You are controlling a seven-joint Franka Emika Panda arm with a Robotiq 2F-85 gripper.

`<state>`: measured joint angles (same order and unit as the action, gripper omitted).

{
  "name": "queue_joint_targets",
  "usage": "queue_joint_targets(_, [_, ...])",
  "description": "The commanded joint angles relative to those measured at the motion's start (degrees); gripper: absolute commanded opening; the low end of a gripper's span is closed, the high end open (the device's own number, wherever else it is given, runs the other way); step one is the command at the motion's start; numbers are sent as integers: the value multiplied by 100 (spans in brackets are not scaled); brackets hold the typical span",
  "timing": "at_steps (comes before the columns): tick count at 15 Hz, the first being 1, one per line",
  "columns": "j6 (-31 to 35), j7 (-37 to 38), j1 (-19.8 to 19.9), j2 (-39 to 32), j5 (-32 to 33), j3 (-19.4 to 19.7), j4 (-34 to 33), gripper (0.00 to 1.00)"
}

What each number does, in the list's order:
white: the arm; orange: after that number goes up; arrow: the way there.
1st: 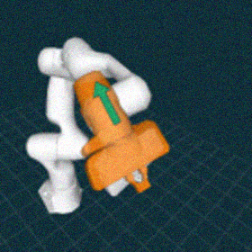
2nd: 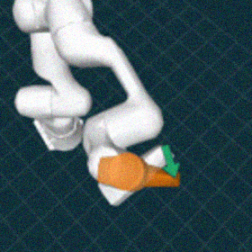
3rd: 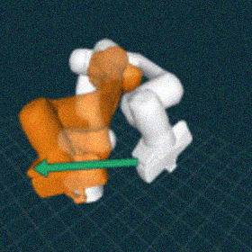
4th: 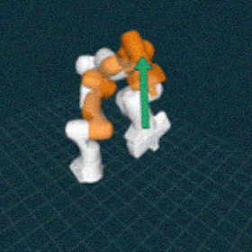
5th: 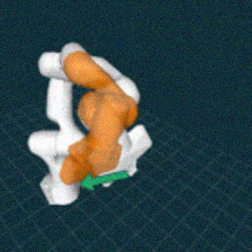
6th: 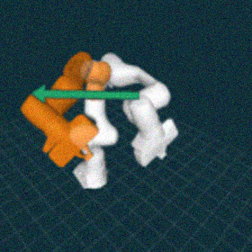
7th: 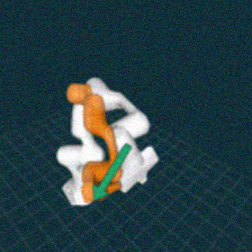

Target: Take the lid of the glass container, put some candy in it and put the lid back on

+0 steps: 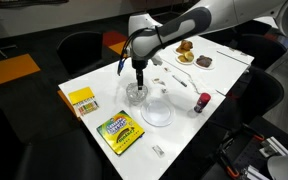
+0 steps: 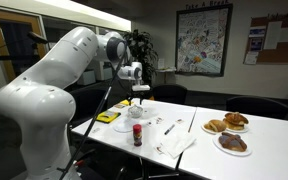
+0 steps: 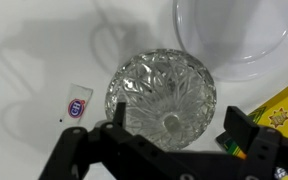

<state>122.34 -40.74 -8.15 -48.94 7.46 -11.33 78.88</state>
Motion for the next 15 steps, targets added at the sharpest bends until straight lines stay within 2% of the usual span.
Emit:
queue_joint_targets(1, [-329, -143, -38, -244, 69, -12, -426, 100])
queue_joint_targets(9, [-650, -160, -218, -500, 164, 31, -849, 100])
queue_joint_targets(10, [-672, -158, -239, -519, 188, 38, -890, 90])
queue_joint_targets(11, [-677, -158, -254, -537, 217, 46, -925, 74])
queue_joint_targets(15, [-743, -151, -293, -590, 275, 58, -1033, 45])
